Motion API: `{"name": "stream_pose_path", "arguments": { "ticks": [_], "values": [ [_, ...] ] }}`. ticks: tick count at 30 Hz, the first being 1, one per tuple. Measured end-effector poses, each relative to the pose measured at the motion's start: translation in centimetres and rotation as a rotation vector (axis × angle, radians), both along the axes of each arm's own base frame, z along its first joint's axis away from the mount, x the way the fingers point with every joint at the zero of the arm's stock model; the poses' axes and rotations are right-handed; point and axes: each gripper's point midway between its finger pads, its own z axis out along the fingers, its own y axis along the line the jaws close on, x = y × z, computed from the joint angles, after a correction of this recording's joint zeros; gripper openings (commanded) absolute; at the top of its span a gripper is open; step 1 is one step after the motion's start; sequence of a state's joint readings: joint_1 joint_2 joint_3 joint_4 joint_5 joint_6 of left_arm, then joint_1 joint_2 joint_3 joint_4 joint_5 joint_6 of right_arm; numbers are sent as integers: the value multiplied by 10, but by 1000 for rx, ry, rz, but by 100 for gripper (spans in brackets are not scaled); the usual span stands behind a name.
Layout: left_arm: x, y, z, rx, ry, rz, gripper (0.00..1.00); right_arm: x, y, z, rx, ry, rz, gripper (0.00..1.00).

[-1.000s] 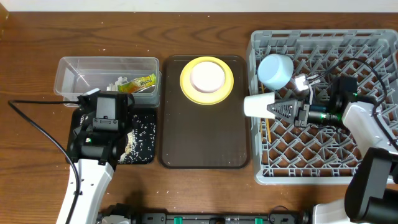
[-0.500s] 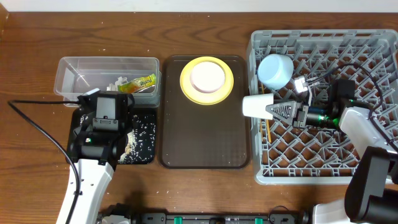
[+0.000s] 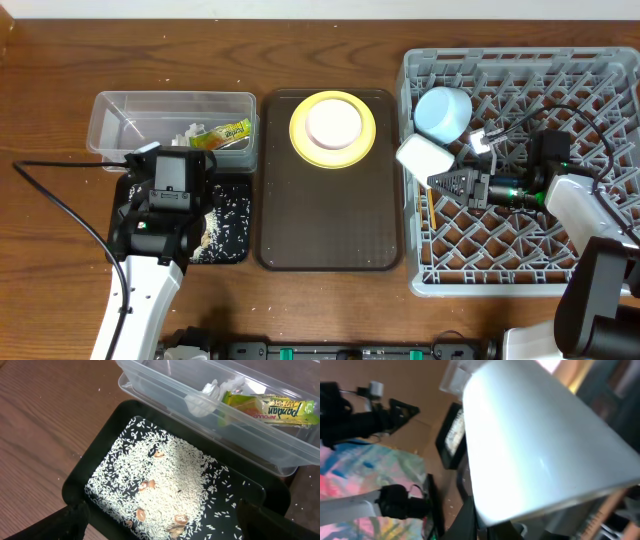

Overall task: Sort waste into correct bins and load items into the dishwasher rack
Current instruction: 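Lower the white cup into the rack's middle and release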

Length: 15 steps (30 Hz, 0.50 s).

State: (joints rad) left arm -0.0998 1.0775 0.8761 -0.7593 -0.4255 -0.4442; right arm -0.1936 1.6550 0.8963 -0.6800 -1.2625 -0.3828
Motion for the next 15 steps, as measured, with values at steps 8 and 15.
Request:
{"name": "stream_pose_path", "arguments": {
  "ticks": [8,15],
  "values": [
    [0,0,0,0,0,0,96,3,-18,-20,-113,69,-64,2],
    [0,0,0,0,0,0,96,-9,-26,-41,-201,202,-94,5]
  ]
}}
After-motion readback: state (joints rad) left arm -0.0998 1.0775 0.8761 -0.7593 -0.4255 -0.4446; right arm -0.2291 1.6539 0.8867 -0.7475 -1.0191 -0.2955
